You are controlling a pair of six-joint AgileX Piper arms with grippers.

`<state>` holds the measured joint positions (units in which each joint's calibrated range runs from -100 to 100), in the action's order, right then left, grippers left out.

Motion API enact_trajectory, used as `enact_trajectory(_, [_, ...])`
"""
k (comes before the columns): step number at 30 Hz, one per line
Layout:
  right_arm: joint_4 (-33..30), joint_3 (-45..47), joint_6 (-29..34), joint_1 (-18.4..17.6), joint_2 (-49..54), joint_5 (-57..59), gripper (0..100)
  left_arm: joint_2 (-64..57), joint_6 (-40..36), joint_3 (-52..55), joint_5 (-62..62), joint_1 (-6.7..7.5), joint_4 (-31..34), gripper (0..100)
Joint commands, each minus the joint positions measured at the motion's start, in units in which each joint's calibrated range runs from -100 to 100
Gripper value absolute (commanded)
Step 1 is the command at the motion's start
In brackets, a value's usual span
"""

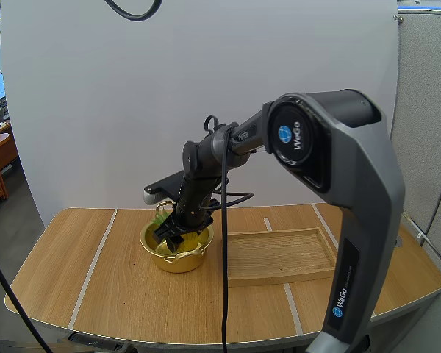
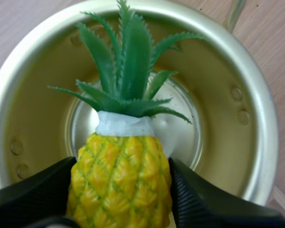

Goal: Open the pot, put the pineapple inside, and close it

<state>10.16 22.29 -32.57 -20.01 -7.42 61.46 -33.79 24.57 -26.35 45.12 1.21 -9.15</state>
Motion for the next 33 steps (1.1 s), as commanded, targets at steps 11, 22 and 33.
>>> enact_trajectory(11, [-0.6, -0.3, 0.2, 0.0, 0.2, 1.5, 0, -0.4, -0.5, -0.4, -2.0, -0.01, 0.5, 0])
enact_trajectory(22, [-2.8, -0.3, 2.6, 0.0, 0.6, 1.3, 100, -0.4, -0.5, -0.4, -2.0, -0.01, 0.5, 0])
enact_trajectory(33, [-2.6, -0.3, 3.8, 0.0, 14.4, 5.7, 100, -0.4, -0.5, -0.4, -2.0, -0.01, 0.5, 0])
